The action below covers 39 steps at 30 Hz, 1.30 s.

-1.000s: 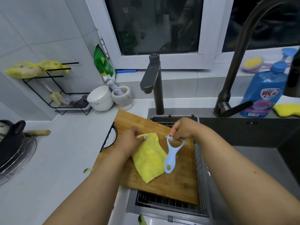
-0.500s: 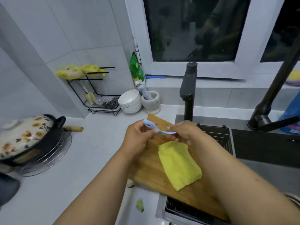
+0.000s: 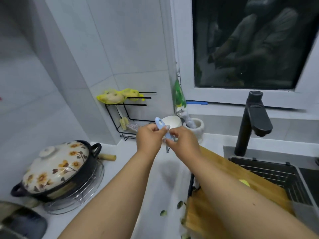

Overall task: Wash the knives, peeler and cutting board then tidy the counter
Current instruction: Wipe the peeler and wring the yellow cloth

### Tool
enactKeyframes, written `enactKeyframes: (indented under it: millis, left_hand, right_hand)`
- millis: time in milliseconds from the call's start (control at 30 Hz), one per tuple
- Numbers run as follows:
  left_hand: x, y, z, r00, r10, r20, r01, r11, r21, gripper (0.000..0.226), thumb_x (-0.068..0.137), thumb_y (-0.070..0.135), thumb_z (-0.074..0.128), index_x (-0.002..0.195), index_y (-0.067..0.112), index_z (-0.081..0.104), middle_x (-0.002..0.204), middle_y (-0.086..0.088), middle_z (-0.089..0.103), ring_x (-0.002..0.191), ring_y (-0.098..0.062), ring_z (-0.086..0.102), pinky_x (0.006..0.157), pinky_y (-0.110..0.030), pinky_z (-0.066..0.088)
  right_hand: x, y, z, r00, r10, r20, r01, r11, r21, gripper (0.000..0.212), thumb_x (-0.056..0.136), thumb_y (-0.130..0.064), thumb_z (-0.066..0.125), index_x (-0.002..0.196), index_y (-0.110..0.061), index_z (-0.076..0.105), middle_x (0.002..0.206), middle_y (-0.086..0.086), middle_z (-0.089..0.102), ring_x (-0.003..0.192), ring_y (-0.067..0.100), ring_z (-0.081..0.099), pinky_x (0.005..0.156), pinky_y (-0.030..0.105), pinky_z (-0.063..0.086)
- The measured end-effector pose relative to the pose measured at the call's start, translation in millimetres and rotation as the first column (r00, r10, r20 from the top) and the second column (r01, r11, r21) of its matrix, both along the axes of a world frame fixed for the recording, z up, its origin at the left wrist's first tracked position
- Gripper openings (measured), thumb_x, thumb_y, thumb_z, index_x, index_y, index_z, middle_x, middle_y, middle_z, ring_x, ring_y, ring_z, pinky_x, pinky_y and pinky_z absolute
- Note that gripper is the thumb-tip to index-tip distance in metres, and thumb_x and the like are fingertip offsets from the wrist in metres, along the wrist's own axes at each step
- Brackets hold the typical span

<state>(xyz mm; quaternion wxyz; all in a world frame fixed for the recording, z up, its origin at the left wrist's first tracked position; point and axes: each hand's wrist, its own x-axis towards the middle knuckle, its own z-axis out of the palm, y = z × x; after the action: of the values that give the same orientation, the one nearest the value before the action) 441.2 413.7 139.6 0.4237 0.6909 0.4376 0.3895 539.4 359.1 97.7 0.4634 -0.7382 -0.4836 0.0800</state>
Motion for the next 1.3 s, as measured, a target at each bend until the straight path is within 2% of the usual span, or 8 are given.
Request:
enactKeyframes:
  millis: [167, 300, 733, 833, 967, 1167, 1233, 1300]
  left_hand:
    - [5, 51, 5, 0.999, -0.034, 0.009, 0.034, 0.998, -0.060, 0.008, 0.076, 0.022, 0.077, 0.075, 0.015, 0.073, 0.069, -0.002, 0.073, 0.061, -0.018, 0.064, 0.069, -0.040, 0.056]
    - [13, 93, 1, 1.000, 0.009, -0.002, -0.009, 0.996, -0.092, 0.016, 0.078, 0.016, 0.074, 0.066, 0.024, 0.068, 0.073, -0.002, 0.073, 0.073, -0.024, 0.069, 0.078, -0.046, 0.057]
    - [26, 181, -18, 0.999, 0.015, -0.031, -0.018, 0.996, -0.092, 0.023, 0.083, 0.018, 0.072, 0.063, 0.025, 0.065, 0.062, 0.002, 0.065, 0.057, -0.014, 0.059, 0.064, -0.031, 0.051]
    - [19, 193, -22, 0.997, 0.067, -0.044, -0.070, 0.995, -0.076, 0.016, 0.084, 0.020, 0.072, 0.069, 0.018, 0.068, 0.059, 0.002, 0.063, 0.047, -0.009, 0.056, 0.057, -0.025, 0.049]
    - [4, 214, -26, 0.979, 0.187, -0.078, -0.191, 0.981, -0.045, 0.016, 0.084, 0.027, 0.071, 0.083, 0.011, 0.071, 0.077, -0.007, 0.070, 0.063, -0.019, 0.061, 0.066, -0.029, 0.050]
    - [-16, 239, -28, 0.926, 0.327, -0.189, -0.334, 0.943, -0.003, 0.029, 0.086, 0.033, 0.067, 0.062, 0.020, 0.058, 0.067, 0.000, 0.061, 0.073, -0.024, 0.060, 0.070, -0.029, 0.047]
    - [-19, 238, -28, 0.924, 0.317, -0.216, -0.325, 0.946, 0.000, 0.022, 0.086, 0.035, 0.067, 0.072, 0.019, 0.063, 0.072, 0.001, 0.062, 0.080, -0.025, 0.062, 0.072, -0.029, 0.046]
    - [-18, 230, -28, 0.914, 0.330, -0.236, -0.337, 0.941, 0.012, 0.031, 0.086, 0.036, 0.067, 0.108, 0.016, 0.065, 0.093, 0.000, 0.064, 0.097, -0.025, 0.062, 0.080, -0.029, 0.044]
  right_hand:
    - [-5, 53, 8, 0.995, -0.090, -0.041, 0.090, 0.996, -0.007, 0.026, 0.089, -0.035, 0.059, 0.077, -0.013, 0.065, 0.080, 0.001, 0.061, 0.073, 0.018, 0.056, 0.063, 0.032, 0.044]
    - [-2, 94, 9, 0.990, -0.105, -0.098, 0.100, 0.994, -0.051, 0.030, 0.090, -0.034, 0.057, 0.065, -0.017, 0.057, 0.060, -0.003, 0.056, 0.052, 0.010, 0.048, 0.051, 0.029, 0.033]
    - [7, 179, -9, 0.973, -0.074, -0.220, 0.045, 0.990, -0.133, 0.025, 0.085, -0.034, 0.065, 0.083, -0.010, 0.068, 0.080, 0.007, 0.069, 0.075, 0.025, 0.063, 0.063, 0.033, 0.045]
    - [2, 189, -14, 0.972, -0.039, -0.233, 0.010, 0.992, -0.126, 0.023, 0.085, -0.032, 0.067, 0.099, -0.014, 0.070, 0.094, 0.003, 0.071, 0.089, 0.021, 0.066, 0.077, 0.035, 0.050]
    - [-2, 198, -15, 0.972, -0.031, -0.232, 0.002, 0.992, -0.123, 0.041, 0.086, -0.029, 0.069, 0.124, -0.015, 0.062, 0.116, 0.002, 0.066, 0.105, 0.017, 0.062, 0.088, 0.027, 0.046]
    - [-3, 203, -16, 0.969, -0.040, -0.244, 0.016, 0.995, -0.098, 0.037, 0.086, -0.028, 0.068, 0.121, -0.017, 0.063, 0.115, 0.001, 0.066, 0.102, 0.017, 0.062, 0.088, 0.026, 0.045]
    - [-2, 200, -15, 0.968, -0.041, -0.247, 0.020, 0.996, -0.086, 0.035, 0.086, -0.027, 0.068, 0.120, -0.018, 0.064, 0.113, 0.001, 0.067, 0.100, 0.016, 0.062, 0.087, 0.025, 0.045]
    - [0, 195, -14, 0.967, -0.044, -0.251, 0.026, 0.997, -0.077, 0.035, 0.086, -0.025, 0.068, 0.120, -0.017, 0.064, 0.111, 0.001, 0.067, 0.097, 0.015, 0.062, 0.083, 0.023, 0.044]
